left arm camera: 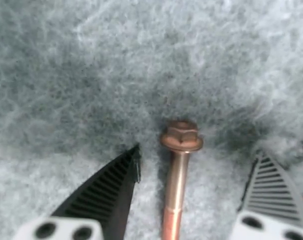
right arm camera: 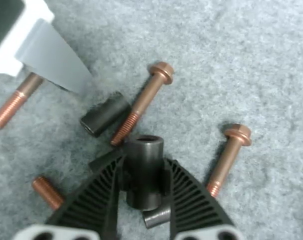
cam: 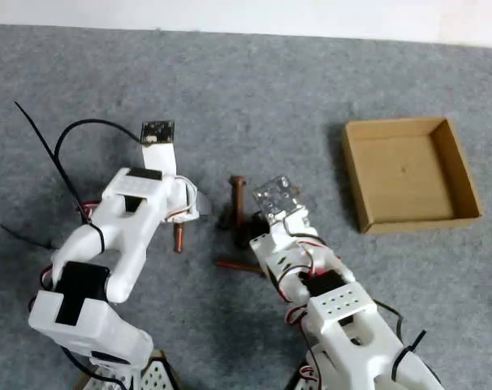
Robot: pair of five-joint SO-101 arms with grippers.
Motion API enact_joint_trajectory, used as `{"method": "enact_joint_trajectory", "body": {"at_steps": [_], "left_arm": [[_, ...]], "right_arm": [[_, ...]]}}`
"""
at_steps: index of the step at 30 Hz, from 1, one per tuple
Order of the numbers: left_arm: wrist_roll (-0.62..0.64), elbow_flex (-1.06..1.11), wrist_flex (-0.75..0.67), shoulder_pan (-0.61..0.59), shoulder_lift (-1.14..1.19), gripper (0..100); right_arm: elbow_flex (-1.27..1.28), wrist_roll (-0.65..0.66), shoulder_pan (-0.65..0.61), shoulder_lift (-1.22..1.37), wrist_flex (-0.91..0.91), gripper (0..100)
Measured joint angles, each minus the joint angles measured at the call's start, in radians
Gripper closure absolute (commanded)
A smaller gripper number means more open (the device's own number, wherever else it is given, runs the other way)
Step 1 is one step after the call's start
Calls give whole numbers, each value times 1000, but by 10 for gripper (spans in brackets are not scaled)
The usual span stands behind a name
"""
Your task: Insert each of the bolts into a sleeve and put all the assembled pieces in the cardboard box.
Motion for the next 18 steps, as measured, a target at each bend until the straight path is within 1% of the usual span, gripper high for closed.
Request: {"method": "enact_joint_trajectory", "body": {"at_steps": [2, 8, 11, 13, 18], "left_arm": [[0, 0, 0, 0, 2, 756], [3, -6, -12, 3, 2, 995], [3, -6, -43, 8, 3, 983], [3, -6, -48, 6, 3, 997], [3, -3, -51, 6, 3, 995]], "right_arm": [[0, 0, 0, 0, 0, 995], [0, 0, 0, 0, 0, 995], [0, 0, 0, 0, 0, 995], [0, 0, 0, 0, 0, 995], [0, 0, 0, 0, 0, 995]]}}
